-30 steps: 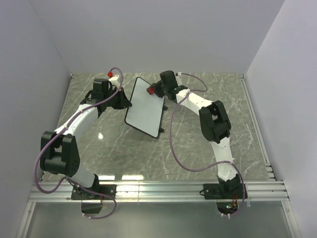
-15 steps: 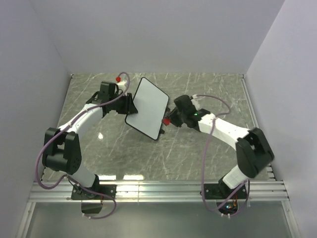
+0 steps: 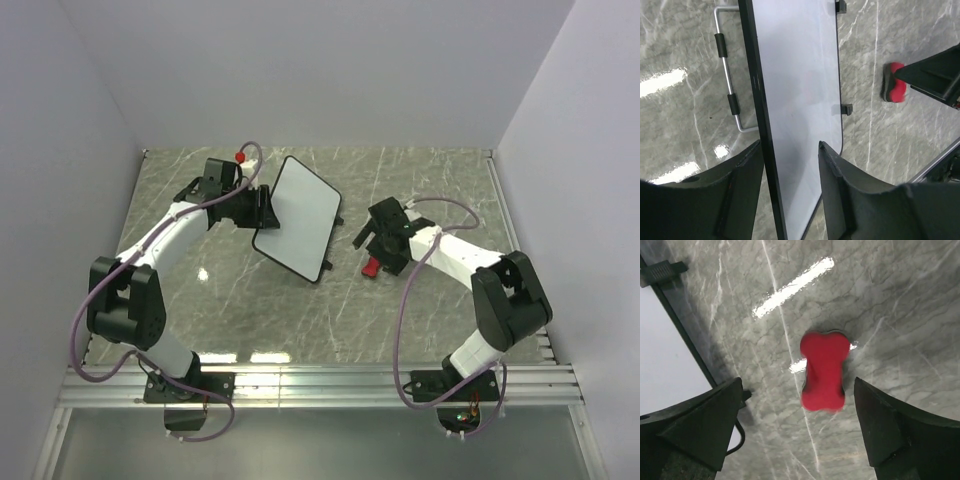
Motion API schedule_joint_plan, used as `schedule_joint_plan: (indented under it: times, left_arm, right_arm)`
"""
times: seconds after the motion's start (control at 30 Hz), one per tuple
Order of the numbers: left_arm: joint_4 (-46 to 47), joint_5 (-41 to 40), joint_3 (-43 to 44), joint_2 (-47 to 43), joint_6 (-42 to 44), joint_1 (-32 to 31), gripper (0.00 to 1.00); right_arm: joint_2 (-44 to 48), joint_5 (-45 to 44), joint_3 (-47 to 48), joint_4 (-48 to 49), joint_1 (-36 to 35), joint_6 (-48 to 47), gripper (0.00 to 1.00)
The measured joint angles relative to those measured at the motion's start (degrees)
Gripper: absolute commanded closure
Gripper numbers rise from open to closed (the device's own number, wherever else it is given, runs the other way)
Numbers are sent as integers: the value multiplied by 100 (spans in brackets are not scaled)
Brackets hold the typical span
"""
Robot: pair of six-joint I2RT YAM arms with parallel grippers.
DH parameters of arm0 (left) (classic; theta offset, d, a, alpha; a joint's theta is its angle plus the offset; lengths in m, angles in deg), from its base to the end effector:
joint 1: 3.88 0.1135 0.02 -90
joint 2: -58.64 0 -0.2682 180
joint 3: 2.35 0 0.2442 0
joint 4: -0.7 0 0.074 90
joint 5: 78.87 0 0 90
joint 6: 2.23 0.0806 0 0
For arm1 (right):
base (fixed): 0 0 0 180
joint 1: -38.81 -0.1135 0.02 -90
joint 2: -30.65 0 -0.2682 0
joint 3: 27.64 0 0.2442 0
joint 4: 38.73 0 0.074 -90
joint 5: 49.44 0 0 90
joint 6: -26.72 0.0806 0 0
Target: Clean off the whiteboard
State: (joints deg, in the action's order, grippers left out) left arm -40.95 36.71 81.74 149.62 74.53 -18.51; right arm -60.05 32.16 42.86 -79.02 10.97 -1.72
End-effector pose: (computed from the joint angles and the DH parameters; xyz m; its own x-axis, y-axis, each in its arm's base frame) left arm 0.3436 -0.1256 0.2424 -0.8214 0.0009 -0.5704 0.3249 0.8226 -0.4666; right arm 0.2957 0.1429 0.1636 -0.7168 0.6052 -0.3464 0.4870 0.7900 0.3726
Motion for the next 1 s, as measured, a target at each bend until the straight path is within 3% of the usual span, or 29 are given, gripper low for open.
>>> schedule_joint_plan:
  times: [0.2, 0.43, 0.67, 0.73, 1.0]
  left_arm:
    - [-243, -162, 70, -337, -20, 4, 48]
    - [-544, -619, 223, -1049, -164, 9, 49]
    - [-492, -911, -146, -2527, -828, 20, 50]
    - [-483, -997, -431, -3095, -1010, 20, 51]
    - [-822, -1399, -918, -4299, -1209, 20, 52]
  right_arm:
    - [2, -48, 315, -343, 4, -225, 0]
    - [1034, -81, 546, -793, -9, -540, 6]
    - [3209, 507, 520, -332, -802, -1113, 5]
    - [3917, 820, 391, -197, -1021, -1169, 0]
    - [6179, 837, -734, -151, -1043, -892, 0]
